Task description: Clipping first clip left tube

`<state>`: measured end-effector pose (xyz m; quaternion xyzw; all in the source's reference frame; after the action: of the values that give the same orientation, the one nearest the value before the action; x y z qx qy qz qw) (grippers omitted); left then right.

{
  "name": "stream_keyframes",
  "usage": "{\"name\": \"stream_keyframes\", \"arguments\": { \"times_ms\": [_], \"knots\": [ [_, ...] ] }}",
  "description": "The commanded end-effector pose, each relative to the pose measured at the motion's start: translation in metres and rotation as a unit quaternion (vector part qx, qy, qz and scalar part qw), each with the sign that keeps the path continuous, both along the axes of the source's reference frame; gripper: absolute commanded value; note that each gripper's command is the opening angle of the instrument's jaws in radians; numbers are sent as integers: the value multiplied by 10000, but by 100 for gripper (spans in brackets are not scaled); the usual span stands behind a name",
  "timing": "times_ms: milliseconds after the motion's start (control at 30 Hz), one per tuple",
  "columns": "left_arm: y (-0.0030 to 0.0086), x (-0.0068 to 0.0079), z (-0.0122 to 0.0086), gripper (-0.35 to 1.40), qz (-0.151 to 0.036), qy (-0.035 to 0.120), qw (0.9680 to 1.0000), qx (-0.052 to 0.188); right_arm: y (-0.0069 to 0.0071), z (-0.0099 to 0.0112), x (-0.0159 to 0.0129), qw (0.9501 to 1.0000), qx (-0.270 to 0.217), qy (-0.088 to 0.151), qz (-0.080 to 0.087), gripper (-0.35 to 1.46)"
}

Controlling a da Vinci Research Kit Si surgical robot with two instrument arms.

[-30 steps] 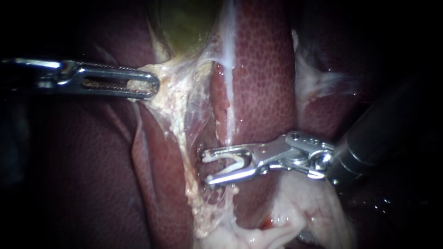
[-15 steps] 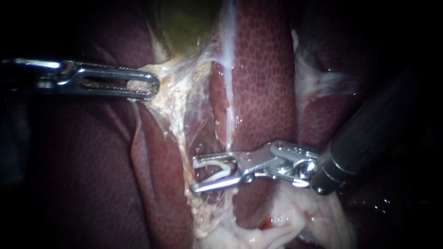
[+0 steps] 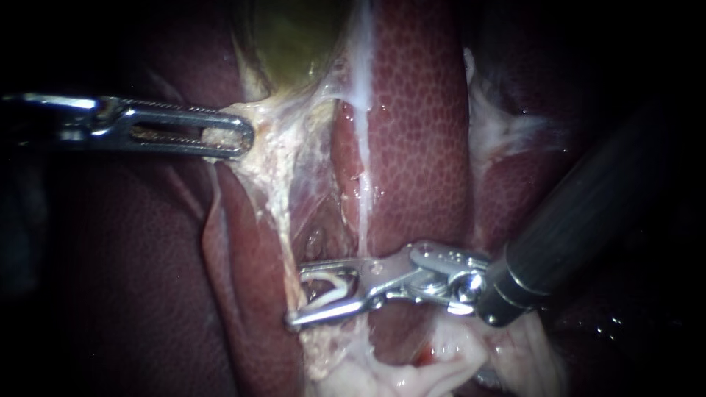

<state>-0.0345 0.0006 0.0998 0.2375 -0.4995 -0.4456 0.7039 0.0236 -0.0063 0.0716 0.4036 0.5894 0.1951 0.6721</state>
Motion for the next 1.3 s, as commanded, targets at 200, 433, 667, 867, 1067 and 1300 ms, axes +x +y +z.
{"name": "stream_keyframes", "arguments": {
  "times_ms": [200, 433, 667, 867, 1067, 1300],
  "knots": [
    [0, 0, 0, -35, -1, 1, 10000, 1, -3, -4, 2, 9998, 161, 108, -22, 51],
    [0, 0, 0, -35, -1, 1, 10000, 1, -12, -17, 5, 9985, 382, 326, -199, 51],
    [0, 0, 0, -35, -1, 1, 10000, 1, -20, -26, 11, 9973, 501, 454, -297, 51],
    [0, 0, 0, -35, -1, 1, 10000, 1, -19, -19, 14, 9974, 493, 444, -284, 51],
    [0, -1, 0, -35, -3, 2, 10000, 1, -16, -15, 21, 9974, 499, 458, -249, 51],
    [0, -2, 0, -35, -4, 3, 10000, 1, -12, -11, 31, 9978, 493, 427, -140, 51]
  ]
}}
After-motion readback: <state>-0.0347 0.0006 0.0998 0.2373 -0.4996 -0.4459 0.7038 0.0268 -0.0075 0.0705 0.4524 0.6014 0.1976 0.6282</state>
